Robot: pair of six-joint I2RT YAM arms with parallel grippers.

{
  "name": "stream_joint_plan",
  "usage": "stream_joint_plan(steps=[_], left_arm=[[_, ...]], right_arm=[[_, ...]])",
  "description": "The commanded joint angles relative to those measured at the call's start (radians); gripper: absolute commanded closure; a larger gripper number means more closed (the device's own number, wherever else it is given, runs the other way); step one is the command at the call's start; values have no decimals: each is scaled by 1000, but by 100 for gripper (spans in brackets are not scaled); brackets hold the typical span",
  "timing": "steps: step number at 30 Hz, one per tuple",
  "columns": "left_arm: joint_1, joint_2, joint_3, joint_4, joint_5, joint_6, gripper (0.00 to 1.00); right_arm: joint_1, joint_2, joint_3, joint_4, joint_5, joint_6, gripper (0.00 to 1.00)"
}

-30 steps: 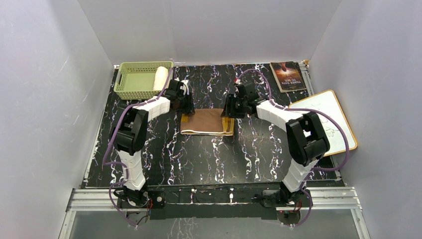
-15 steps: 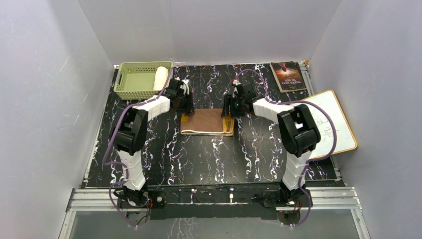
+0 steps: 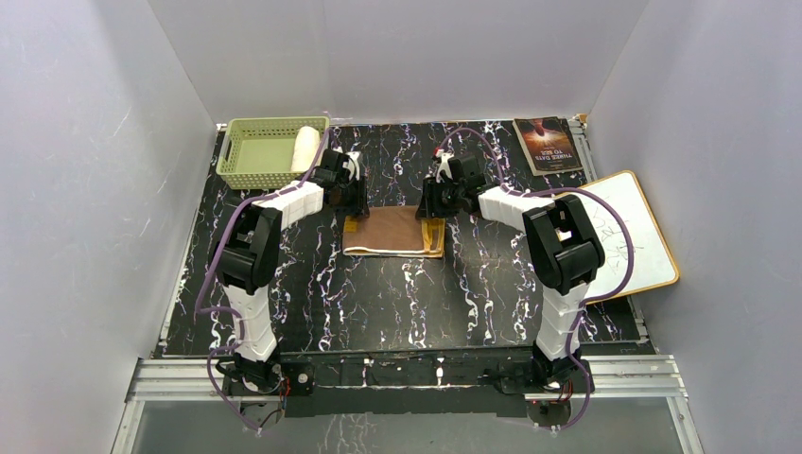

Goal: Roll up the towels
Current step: Pick up the towel at the center of the board.

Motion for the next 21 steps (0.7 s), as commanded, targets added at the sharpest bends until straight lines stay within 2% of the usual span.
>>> stream_joint_plan(steps=[1, 5, 8, 11, 13, 17, 21], left_arm=[[7, 7, 33, -29, -5, 24, 63], [7, 2, 30, -28, -8, 30, 63], [8, -2, 30, -28, -7, 33, 63], [11, -6, 31, -30, -4, 35, 63], [12, -8, 30, -31, -2, 36, 63], [14, -12, 27, -34, 0, 40, 63], [16, -17, 22, -33, 1, 41, 63]], right_arm=[[-4, 15, 42, 69, -36, -20, 64], [-3, 14, 30, 69, -30, -20, 68], [-4, 15, 21, 68, -15, -20, 67], [-6, 17, 15, 71, 6, -29, 47], [-8, 21, 16, 77, 17, -38, 41], [-14, 32, 31, 76, 24, -54, 38], [-17, 41, 36, 95, -12, -60, 42]])
